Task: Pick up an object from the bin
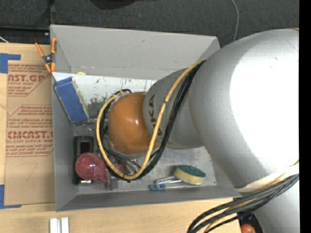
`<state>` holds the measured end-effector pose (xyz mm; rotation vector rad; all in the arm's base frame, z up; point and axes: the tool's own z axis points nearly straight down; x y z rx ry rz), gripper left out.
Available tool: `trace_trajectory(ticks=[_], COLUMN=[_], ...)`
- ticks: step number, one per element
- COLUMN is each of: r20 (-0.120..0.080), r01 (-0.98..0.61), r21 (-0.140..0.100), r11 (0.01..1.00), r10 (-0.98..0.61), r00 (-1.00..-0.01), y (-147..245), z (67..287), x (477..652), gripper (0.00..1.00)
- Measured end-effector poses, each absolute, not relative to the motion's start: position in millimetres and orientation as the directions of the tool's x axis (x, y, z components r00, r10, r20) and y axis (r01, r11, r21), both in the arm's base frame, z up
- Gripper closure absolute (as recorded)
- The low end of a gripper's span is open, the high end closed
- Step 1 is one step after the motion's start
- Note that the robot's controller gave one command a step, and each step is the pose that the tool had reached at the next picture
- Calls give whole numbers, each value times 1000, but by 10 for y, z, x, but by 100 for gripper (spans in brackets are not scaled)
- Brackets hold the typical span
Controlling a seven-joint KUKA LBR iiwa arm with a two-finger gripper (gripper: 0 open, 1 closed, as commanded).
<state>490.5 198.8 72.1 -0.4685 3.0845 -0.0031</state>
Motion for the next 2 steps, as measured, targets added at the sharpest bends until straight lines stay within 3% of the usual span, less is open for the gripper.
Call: trace_trajectory(ticks=[1,2], r20=[-21,-23], r01=[-297,-297], r21=[-5,-5], r11=[955,955], r10=[-297,-297], r00=[-955,-955], y=[1987,2010], z=[721,1858], x=[4906,4991], gripper=[100,100])
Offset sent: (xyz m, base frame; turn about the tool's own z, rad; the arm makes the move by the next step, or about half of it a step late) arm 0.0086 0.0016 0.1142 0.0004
